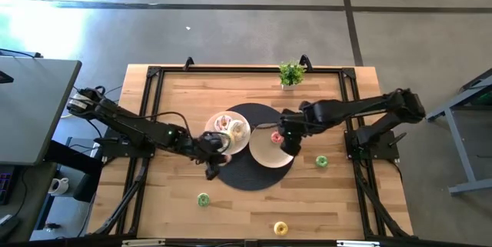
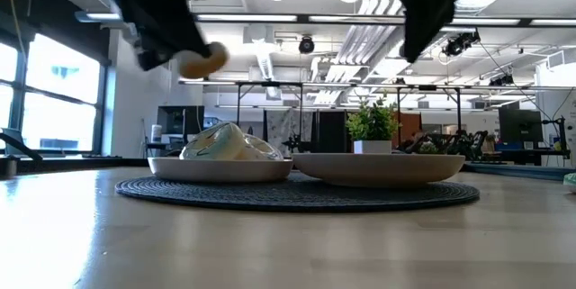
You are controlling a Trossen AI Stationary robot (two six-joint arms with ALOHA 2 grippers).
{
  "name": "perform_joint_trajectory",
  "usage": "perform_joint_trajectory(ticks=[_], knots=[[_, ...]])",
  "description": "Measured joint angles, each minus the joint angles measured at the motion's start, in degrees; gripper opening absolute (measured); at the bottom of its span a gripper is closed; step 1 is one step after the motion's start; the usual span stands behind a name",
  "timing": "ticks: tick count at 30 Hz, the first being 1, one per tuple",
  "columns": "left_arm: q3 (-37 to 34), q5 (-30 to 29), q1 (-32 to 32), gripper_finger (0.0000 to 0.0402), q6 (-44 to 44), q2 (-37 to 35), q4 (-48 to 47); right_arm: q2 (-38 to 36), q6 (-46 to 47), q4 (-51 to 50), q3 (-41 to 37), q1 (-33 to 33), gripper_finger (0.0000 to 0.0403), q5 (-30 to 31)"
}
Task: Pick & Place donuts
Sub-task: Put the small pink donut on the light brown plate
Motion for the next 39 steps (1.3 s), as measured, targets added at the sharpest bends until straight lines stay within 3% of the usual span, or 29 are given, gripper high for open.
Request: perform_joint_trajectory(ticks=[6, 9, 13, 17, 21, 25, 29, 36, 39], knots=[[0.8, -9.0, 0.6, 0.0019, 11.1, 3.9, 11.1, -3.8, 5.0, -1.3, -7.8, 2.9, 0.0154, -0.5], [0.5, -8.7, 3.2, 0.0019, 13.0, 7.4, 16.8, -5.6, 11.9, 0.1, -12.9, 4.4, 0.0154, 0.5], [1.8, -3.5, 8.6, 0.0019, 13.4, 11.9, 21.7, -7.3, 15.5, 3.2, -19.0, 6.5, 0.0154, 2.7], [4.8, 0.5, 13.8, 0.0019, 13.4, 17.4, 21.5, -8.6, 18.1, 4.6, -23.3, 7.7, 0.0154, 3.6], [9.0, 3.9, 17.8, 0.0019, 14.9, 23.3, 21.1, -9.1, 20.3, 5.9, -26.4, 7.8, 0.0154, 8.5], [14.6, 7.8, 20.1, 0.0019, 16.7, 28.5, 21.6, -9.2, 20.2, 6.2, -28.9, 7.8, 0.0154, 8.7], [20.9, 8.9, 21.2, 0.0022, 20.5, 33.4, 16.2, -9.2, 21.2, 6.3, -30.4, 7.9, 0.0153, 8.3], [31.0, 8.7, 21.4, 0.0091, 25.8, 39.6, 4.5, -9.1, 19.9, 6.4, -30.6, 8.0, 0.0154, 7.8], [33.3, 8.7, 21.4, 0.0125, 26.5, 39.9, 0.6, -9.3, 18.7, 6.7, -30.5, 8.0, 0.0154, 4.6]])
